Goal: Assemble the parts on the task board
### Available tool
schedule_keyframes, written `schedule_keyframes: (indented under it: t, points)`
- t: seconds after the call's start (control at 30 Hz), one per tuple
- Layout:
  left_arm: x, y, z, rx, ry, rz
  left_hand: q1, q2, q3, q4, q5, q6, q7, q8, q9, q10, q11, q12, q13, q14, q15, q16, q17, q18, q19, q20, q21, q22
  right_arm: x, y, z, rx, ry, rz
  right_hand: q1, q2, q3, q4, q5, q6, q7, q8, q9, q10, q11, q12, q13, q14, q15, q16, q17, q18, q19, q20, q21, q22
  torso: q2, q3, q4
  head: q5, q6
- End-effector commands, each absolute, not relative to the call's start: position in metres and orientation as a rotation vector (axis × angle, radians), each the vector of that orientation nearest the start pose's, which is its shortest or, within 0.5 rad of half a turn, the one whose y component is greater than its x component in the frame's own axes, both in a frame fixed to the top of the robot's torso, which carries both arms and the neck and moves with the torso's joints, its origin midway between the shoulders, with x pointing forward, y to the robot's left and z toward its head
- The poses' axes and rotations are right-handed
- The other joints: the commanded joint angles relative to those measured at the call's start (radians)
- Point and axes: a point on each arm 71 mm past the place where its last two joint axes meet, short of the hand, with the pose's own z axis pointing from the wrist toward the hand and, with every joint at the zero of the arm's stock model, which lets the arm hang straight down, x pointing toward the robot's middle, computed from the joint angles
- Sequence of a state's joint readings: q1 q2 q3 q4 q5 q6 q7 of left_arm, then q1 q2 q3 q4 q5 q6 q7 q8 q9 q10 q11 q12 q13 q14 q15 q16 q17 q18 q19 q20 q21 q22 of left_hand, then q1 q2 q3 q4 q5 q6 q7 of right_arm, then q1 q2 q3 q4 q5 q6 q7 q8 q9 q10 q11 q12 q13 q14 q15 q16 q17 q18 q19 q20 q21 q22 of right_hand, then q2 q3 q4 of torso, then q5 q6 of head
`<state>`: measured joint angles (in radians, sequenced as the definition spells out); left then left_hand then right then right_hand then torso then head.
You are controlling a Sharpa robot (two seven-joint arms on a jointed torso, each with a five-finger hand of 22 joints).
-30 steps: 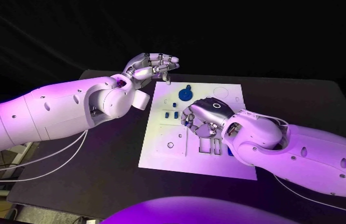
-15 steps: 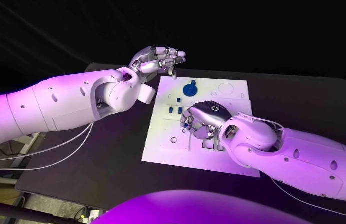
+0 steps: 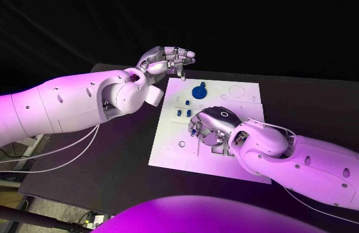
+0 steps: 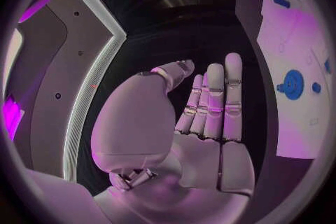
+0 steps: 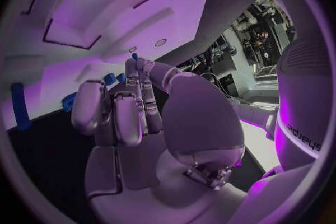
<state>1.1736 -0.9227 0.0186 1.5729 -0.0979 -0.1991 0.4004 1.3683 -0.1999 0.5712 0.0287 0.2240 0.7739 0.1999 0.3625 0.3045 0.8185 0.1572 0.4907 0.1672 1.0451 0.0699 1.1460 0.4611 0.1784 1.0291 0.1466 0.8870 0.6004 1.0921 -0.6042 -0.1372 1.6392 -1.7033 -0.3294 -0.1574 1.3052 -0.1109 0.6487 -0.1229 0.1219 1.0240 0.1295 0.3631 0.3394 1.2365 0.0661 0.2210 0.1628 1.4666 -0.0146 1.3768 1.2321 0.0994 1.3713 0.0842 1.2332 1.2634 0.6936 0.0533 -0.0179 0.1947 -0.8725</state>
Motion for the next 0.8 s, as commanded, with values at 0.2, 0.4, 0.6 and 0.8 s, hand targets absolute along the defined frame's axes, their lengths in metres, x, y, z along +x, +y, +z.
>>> schedule_keyframes:
  t: [0.2, 0.4, 0.6, 0.8]
  points:
    - [0.4796, 0.2249, -0.1608, -0.984, 1.43, -1.659, -0.009, 0.001, -0.005, -0.004, 0.003, -0.007, 0.025, 0.005, 0.002, -0.011, -0.001, 0.008, 0.002, -0.007, 0.0, 0.005, -0.001, 0.006, 0.001, 0.007, -0.004, -0.001, 0.3974, -0.0491, -0.244, -0.525, 1.67, 0.89, -0.01, 0.001, 0.002, 0.003, 0.003, -0.002, 0.004, 0.003, 0.001, 0.0, -0.009, -0.005, 0.001, 0.044, -0.006, 0.003, -0.002, -0.011, -0.003, -0.001, -0.005, -0.001, 0.0, -0.0008, 0.0003, 0.003, 0.0]
    - [0.4795, 0.2247, -0.1608, -0.984, 1.432, -1.66, -0.009, 0.001, -0.005, -0.004, 0.003, -0.007, 0.025, 0.005, 0.002, -0.011, -0.001, 0.008, 0.002, -0.007, 0.0, 0.005, -0.001, 0.006, 0.001, 0.007, -0.004, -0.001, 0.3984, -0.0495, -0.247, -0.522, 1.676, 0.886, -0.012, 0.001, 0.002, 0.003, 0.002, -0.003, 0.004, 0.003, 0.002, -0.001, -0.009, -0.005, 0.002, 0.045, -0.006, 0.003, -0.002, -0.011, -0.004, -0.001, -0.004, 0.0, 0.0, -0.0002, -0.0002, 0.006, 0.0]
    - [0.4795, 0.2246, -0.1609, -0.984, 1.433, -1.66, -0.009, 0.001, -0.005, -0.004, 0.003, -0.007, 0.025, 0.005, 0.002, -0.011, -0.001, 0.008, 0.002, -0.007, 0.0, 0.005, -0.001, 0.006, 0.001, 0.007, -0.004, -0.001, 0.3989, -0.0493, -0.2487, -0.523, 1.68, 0.885, -0.012, 0.001, 0.002, 0.003, 0.002, -0.003, 0.004, 0.003, 0.002, -0.001, -0.009, -0.005, 0.002, 0.045, -0.006, 0.003, -0.002, -0.011, -0.004, -0.001, -0.004, 0.0, 0.0, -0.0003, 0.0006, 0.008, 0.0]
    - [0.4796, 0.2249, -0.161, -0.984, 1.433, -1.659, -0.009, 0.001, -0.005, -0.004, 0.003, -0.007, 0.025, 0.005, 0.002, -0.011, -0.001, 0.008, 0.002, -0.007, 0.0, 0.005, -0.001, 0.006, 0.001, 0.007, -0.004, -0.001, 0.3982, -0.0493, -0.25, -0.525, 1.686, 0.887, -0.012, 0.001, 0.002, 0.003, 0.002, -0.003, 0.004, 0.003, 0.002, -0.001, -0.009, -0.005, 0.002, 0.045, -0.006, 0.003, -0.002, -0.011, -0.004, -0.001, -0.004, 0.0, 0.0, 0.0003, -0.0007, 0.01, 0.0]
